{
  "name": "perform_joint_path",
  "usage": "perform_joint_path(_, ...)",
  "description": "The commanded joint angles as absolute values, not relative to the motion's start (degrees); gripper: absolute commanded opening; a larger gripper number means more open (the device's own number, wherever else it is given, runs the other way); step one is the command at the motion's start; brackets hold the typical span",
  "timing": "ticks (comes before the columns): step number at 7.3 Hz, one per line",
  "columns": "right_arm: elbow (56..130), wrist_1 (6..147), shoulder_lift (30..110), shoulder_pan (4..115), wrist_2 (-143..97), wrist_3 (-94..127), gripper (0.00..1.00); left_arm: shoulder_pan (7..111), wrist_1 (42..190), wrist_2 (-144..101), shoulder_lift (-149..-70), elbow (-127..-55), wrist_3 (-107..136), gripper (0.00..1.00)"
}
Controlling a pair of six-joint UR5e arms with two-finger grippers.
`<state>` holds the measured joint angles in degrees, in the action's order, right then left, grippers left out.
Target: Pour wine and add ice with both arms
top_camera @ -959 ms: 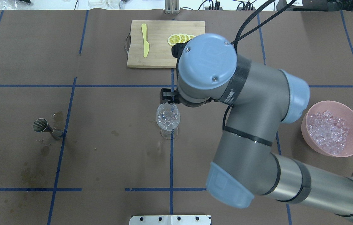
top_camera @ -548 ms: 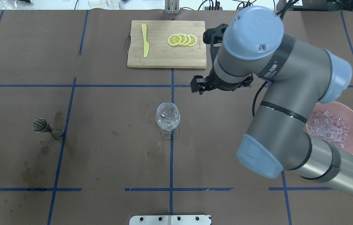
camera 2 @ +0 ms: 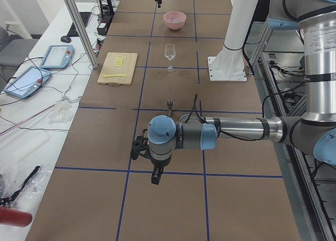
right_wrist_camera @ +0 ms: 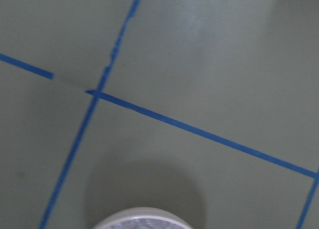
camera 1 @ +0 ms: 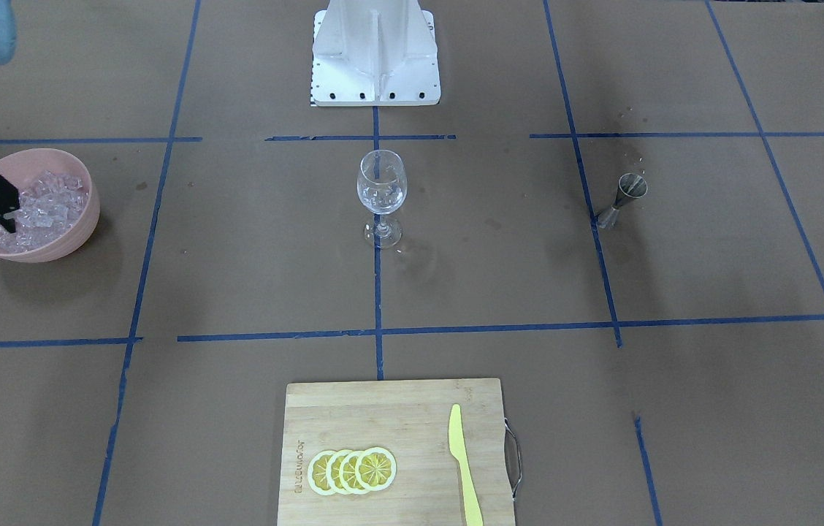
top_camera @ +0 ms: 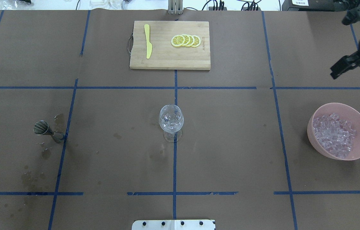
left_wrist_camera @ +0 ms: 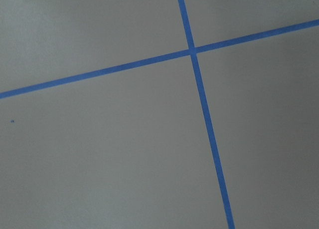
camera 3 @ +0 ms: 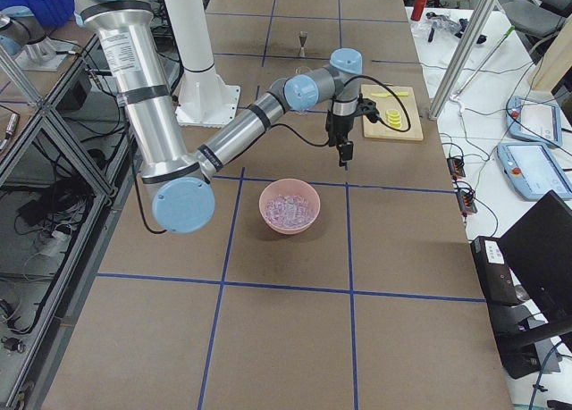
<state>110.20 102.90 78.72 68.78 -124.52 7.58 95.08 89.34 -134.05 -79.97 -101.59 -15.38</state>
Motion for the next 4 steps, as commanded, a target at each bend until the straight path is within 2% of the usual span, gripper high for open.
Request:
perform_joint_path(1,104.3,97.2,88.2,80.0,-127.8,0.2,1.0,95.2,89.4,-134.2,-79.9,-102.3,-15.6,1.0)
perform_joint_path(3,104.1,97.1,96.7,84.2,-127.4,-0.4,1.0,95.2,89.5,-134.5,-79.8,-102.5,-15.8,1.0)
perform_joint_path(4,104.1,97.1,97.9,85.6,-127.4,-0.6,1.0,95.2,89.5,-134.6,-79.9,-102.7,-15.9,1.0)
